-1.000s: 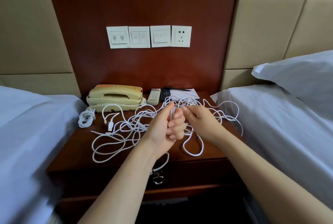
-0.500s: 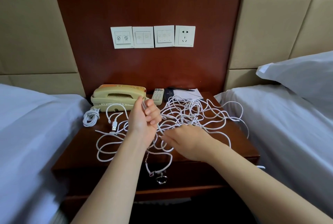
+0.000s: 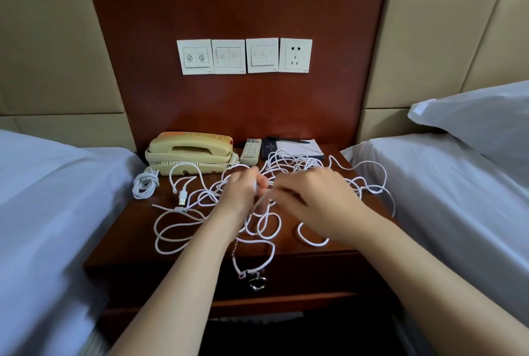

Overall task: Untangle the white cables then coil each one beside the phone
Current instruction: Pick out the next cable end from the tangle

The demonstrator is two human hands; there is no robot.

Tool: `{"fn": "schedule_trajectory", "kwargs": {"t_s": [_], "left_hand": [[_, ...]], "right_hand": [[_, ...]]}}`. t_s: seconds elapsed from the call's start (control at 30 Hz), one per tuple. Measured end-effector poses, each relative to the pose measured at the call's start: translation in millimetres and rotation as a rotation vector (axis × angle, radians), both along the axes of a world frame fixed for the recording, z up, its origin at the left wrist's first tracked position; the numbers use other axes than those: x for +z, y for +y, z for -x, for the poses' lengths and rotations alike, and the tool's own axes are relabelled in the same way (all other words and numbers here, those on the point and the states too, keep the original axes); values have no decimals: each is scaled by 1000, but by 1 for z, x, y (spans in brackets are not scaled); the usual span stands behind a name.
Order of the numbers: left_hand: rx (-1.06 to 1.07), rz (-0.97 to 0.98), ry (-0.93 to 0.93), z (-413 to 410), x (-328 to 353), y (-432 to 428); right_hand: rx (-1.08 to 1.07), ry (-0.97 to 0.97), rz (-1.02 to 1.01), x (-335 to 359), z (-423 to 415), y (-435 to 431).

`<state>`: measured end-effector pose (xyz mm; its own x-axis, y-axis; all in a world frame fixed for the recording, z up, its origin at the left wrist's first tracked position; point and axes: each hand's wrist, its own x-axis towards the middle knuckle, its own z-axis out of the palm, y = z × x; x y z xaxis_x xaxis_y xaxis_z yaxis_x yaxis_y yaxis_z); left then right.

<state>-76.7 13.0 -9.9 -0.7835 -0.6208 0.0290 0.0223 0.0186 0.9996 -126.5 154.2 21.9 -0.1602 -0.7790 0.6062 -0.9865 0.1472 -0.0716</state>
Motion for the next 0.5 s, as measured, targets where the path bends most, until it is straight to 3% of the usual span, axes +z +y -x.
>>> {"fn": "schedule_trajectory", "kwargs": {"t_s": [0.13, 0.27, 0.5], "left_hand": [[-340, -106, -26, -5, 5, 26], [-560, -261, -44, -11, 9, 43], [-545, -445, 150, -10, 13, 40]], "right_hand": [[-73, -167, 127, 0, 22, -2], [19, -465, 159, -8, 42, -3], [38, -733, 125, -34, 57, -15]]}}
